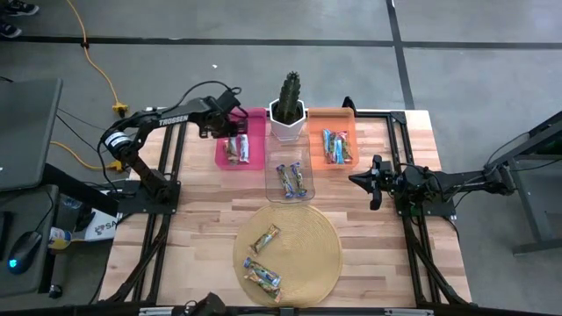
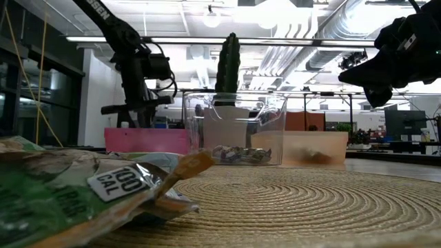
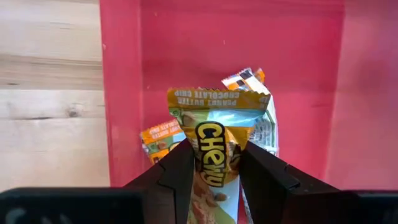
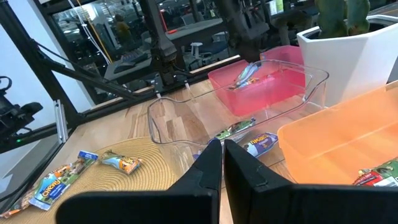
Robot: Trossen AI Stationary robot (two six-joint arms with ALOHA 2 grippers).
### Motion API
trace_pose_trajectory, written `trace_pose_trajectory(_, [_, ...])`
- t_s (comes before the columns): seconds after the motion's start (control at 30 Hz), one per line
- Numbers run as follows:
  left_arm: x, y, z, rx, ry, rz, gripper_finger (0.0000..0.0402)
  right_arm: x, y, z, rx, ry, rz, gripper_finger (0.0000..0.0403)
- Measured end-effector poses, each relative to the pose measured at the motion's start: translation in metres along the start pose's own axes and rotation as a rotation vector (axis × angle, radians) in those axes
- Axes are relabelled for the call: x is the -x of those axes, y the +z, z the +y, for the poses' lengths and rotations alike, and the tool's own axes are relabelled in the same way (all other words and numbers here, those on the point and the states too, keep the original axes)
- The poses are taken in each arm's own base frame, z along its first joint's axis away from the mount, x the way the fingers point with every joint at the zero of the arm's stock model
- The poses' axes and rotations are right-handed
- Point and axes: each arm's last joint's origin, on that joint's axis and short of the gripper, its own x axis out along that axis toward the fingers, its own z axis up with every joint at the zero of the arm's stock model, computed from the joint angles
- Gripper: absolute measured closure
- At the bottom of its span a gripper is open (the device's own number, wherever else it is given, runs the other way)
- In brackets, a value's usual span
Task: Pick and place Granola Bars by type
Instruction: Put the yellow granola bar into the pink bin
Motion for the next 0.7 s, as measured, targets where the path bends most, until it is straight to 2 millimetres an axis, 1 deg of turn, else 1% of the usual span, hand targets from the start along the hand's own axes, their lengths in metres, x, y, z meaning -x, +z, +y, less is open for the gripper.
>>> trace_pose_trajectory(0.23, [-0.0009,0.0000,-0.0008,-0.036,-0.016,-0.003,0.0284,0.0000,0.0000,0.0000,-0.001,0.000,0.000,0.0402])
trace_pose_trajectory(0.33, [-0.0009,-0.0005,-0.0014,-0.064,-0.033,0.013,0.0275,0.0000,0.0000,0.0000,0.000,0.000,0.000,0.0402])
trace_pose_trajectory(0.47, [-0.0008,-0.0021,-0.0034,-0.086,-0.050,0.024,0.0244,0.0000,0.0000,0.0000,0.000,0.000,0.000,0.0402])
trace_pose_trajectory(0.6, [-0.0007,-0.0022,-0.0046,-0.101,-0.078,0.039,0.0201,0.0000,0.0001,0.0000,-0.001,-0.001,0.000,0.0402])
trace_pose_trajectory(0.7, [0.0047,0.0005,-0.0085,-0.157,-0.143,0.017,0.0176,0.0000,0.0001,0.0000,-0.001,0.000,0.000,0.0402])
